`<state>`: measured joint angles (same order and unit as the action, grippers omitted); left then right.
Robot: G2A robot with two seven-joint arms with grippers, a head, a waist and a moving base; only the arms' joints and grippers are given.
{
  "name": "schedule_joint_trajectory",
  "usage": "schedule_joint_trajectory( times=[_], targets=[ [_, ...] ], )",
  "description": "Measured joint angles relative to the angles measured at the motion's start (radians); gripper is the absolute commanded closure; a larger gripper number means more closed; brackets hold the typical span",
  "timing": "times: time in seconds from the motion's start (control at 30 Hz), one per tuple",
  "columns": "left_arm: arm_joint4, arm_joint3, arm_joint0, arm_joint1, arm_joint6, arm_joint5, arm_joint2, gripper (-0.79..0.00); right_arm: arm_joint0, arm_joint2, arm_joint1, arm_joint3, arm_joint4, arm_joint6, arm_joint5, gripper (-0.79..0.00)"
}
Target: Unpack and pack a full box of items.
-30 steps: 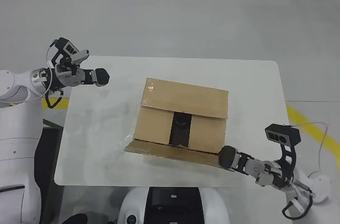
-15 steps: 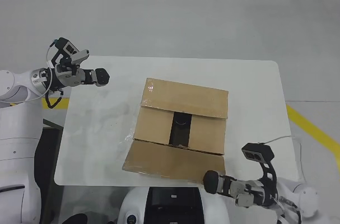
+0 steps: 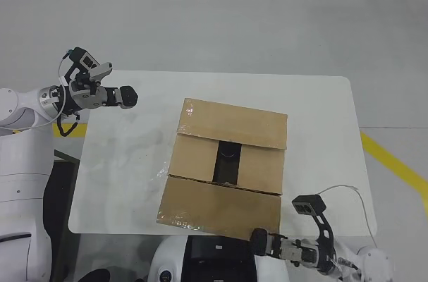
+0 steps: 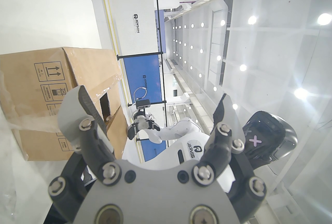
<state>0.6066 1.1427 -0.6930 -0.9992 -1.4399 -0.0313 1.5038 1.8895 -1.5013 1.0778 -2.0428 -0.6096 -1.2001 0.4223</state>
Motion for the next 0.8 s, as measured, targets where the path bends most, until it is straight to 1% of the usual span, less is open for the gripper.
schedule_joint_trajectory(
  times=[0.4, 0.57, 0.8],
  targets=[
    [0.0, 0.0, 0.0, 0.0, 0.0, 0.0, 0.0, -0.785, 0.009, -0.036, -0.008, 0.094, 0.032, 0.073, -0.032, -0.785],
    [0.0, 0.0, 0.0, 0.0, 0.0, 0.0, 0.0, -0.785, -0.005, -0.044, -0.009, 0.127, 0.048, 0.117, -0.046, -0.785],
    [0.0, 0.0, 0.0, 0.0, 0.0, 0.0, 0.0, -0.785, -0.042, -0.023, -0.007, 0.156, 0.063, 0.178, -0.052, -0.785]
  ],
)
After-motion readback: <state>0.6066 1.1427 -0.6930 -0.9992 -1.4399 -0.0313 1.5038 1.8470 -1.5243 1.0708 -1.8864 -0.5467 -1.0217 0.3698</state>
